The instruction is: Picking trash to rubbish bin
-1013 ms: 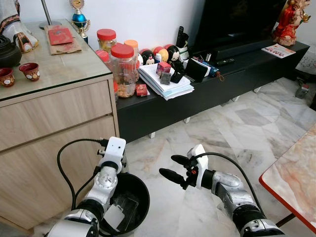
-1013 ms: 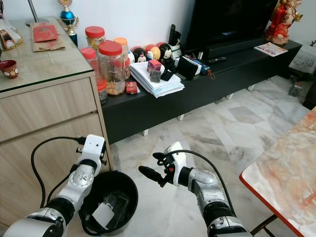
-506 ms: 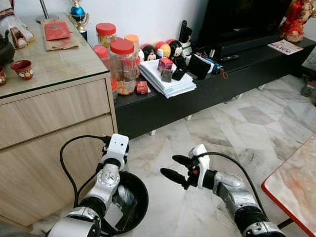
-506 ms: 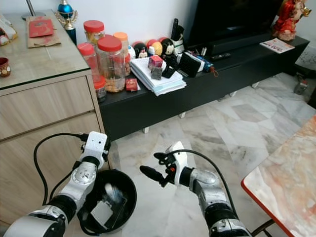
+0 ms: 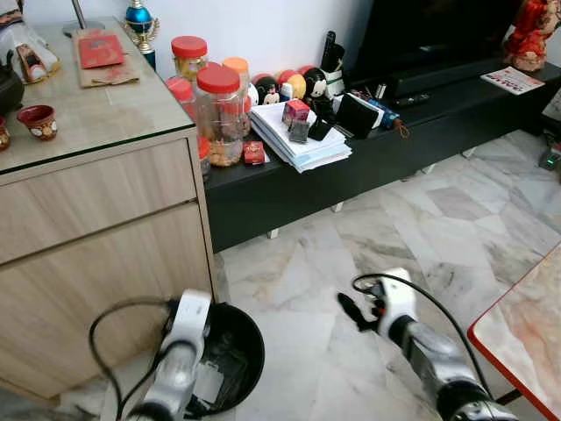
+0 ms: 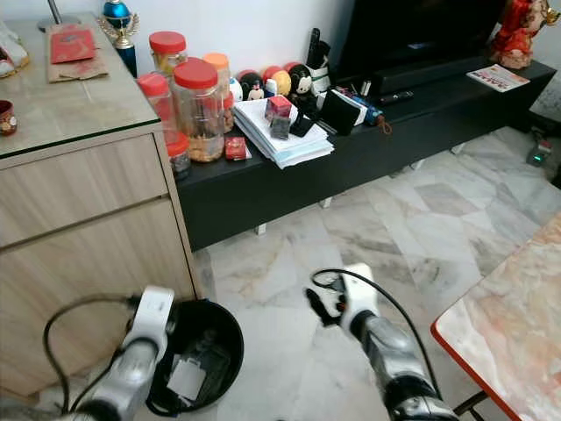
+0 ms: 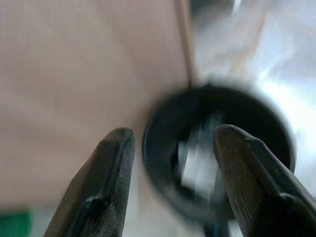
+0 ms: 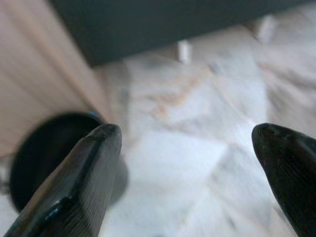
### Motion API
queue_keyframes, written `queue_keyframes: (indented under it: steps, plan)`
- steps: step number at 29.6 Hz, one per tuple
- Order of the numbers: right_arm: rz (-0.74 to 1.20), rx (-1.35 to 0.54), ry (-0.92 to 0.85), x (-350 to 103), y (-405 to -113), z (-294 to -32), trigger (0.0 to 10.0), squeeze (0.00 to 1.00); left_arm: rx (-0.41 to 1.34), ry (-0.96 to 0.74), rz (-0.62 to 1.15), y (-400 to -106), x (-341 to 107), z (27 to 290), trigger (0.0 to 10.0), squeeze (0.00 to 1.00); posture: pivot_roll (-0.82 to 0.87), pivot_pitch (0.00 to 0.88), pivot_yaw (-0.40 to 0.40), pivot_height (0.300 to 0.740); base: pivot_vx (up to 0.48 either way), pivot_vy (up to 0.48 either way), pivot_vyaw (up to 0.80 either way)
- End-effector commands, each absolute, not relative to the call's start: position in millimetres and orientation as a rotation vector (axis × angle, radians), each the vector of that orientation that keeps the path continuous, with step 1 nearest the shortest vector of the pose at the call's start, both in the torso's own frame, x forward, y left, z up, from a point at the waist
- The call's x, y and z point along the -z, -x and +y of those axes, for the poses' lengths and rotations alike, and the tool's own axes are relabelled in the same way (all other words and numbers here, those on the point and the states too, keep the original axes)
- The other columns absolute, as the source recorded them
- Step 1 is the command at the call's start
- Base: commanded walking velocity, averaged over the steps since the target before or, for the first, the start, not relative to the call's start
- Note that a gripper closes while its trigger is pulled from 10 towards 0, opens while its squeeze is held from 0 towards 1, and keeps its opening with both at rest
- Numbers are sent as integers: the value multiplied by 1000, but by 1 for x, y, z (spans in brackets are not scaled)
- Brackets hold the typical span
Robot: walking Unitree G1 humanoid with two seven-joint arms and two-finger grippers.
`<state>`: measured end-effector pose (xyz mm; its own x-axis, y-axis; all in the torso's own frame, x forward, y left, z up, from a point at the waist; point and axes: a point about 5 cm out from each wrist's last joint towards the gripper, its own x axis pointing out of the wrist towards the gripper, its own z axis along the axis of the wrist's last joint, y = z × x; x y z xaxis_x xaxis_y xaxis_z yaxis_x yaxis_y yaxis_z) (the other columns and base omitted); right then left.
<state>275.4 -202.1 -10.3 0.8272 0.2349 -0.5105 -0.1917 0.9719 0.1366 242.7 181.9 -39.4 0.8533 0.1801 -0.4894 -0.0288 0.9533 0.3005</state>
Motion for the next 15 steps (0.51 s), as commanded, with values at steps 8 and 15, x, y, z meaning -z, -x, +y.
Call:
queue_keyframes:
  steps: [8, 15]
  plan:
    - [702, -42, -144, 44, -236, -216, 10000, 0, -213, -227, 728, -199, 68, 197, 10000, 0, -4, 39, -96, 740, 0, 0, 0]
    - [793, 49, -151, 60, -211, -223, 10000, 0, -215, -211, 794, -186, 76, 198, 10000, 0, 4, 22, -87, 740, 0, 0, 0]
